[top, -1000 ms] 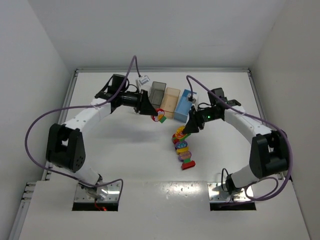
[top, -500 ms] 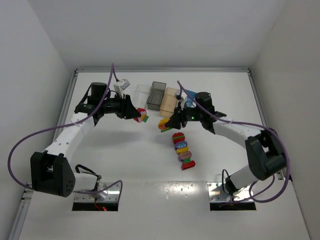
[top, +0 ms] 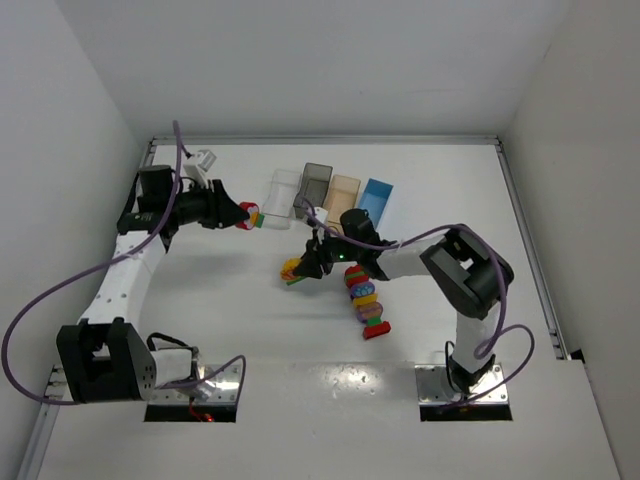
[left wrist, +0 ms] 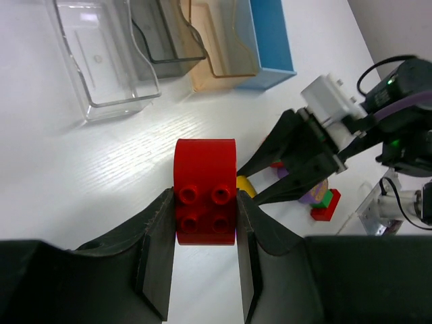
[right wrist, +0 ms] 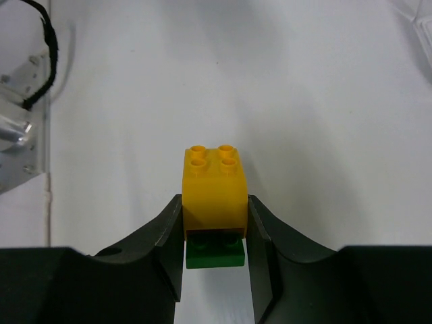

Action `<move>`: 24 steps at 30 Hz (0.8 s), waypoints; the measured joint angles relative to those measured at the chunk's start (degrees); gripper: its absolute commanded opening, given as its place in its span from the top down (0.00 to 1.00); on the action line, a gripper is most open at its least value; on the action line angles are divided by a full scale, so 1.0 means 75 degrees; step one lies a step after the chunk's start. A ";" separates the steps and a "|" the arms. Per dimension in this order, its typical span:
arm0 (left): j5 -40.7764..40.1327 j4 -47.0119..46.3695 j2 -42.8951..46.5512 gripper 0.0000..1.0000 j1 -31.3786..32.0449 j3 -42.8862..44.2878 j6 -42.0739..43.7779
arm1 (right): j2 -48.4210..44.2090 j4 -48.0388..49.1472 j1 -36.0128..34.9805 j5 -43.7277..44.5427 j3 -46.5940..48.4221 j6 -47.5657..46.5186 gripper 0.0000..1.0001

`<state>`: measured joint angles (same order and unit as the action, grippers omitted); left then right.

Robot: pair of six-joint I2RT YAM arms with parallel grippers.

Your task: Sort the legos into containers by color

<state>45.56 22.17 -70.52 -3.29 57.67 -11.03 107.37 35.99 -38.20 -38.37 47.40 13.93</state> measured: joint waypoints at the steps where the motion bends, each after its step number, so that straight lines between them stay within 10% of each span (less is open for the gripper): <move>1: 0.0017 -0.0006 0.0020 1.00 -0.0096 -0.0015 -0.0003 | 0.0187 -0.0009 -0.0055 0.0076 0.0099 -0.0073 0.87; 9: 0.0242 0.0015 -0.0047 1.00 -0.0475 -0.0131 0.0020 | 0.0699 -0.0548 -0.0283 0.0458 0.0761 -0.0560 0.47; 24: 0.1055 0.0009 -0.1046 1.00 -0.0501 -0.0090 0.0358 | -0.1629 -0.2224 -0.0166 0.0615 -0.0609 -0.1279 0.27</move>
<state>53.47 22.24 -78.37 -7.05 56.99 -8.34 95.15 19.31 -39.44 -33.76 42.83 4.34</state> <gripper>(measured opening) 0.403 0.731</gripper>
